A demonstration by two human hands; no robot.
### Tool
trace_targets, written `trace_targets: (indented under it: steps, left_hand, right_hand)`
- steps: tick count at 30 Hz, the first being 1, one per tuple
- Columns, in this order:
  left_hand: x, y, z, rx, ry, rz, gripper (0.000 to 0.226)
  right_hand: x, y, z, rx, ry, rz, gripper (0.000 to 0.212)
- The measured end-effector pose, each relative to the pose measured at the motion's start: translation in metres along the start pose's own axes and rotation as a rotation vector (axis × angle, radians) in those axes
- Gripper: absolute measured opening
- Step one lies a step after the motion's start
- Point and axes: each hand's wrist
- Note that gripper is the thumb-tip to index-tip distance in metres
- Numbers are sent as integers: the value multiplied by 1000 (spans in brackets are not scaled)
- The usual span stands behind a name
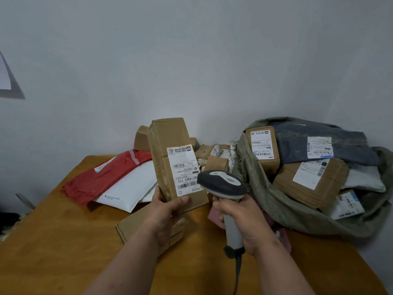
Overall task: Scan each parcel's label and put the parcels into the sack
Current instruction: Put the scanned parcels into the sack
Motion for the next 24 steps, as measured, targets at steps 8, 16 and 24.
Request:
trace_targets:
  steps: [8, 16, 24]
  left_hand:
    - [7, -9, -7, -11, -26, -18, 67]
    - [8, -17, -22, -29, -31, -2, 67]
    - [8, -32, -29, -19, -44, 12, 66]
  right_hand:
    - [-4, 9, 4, -139, 41, 107, 5]
    - [-2, 27, 3, -135, 68, 55, 19]
    - [-1, 44, -3, -134, 79, 6, 29]
Point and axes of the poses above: each hand's wrist, its own x-axis towards the middle knuckle, its own y-axis out of the palm, z = x × y, and after that the axes turned 6 degrees about x, right-handed
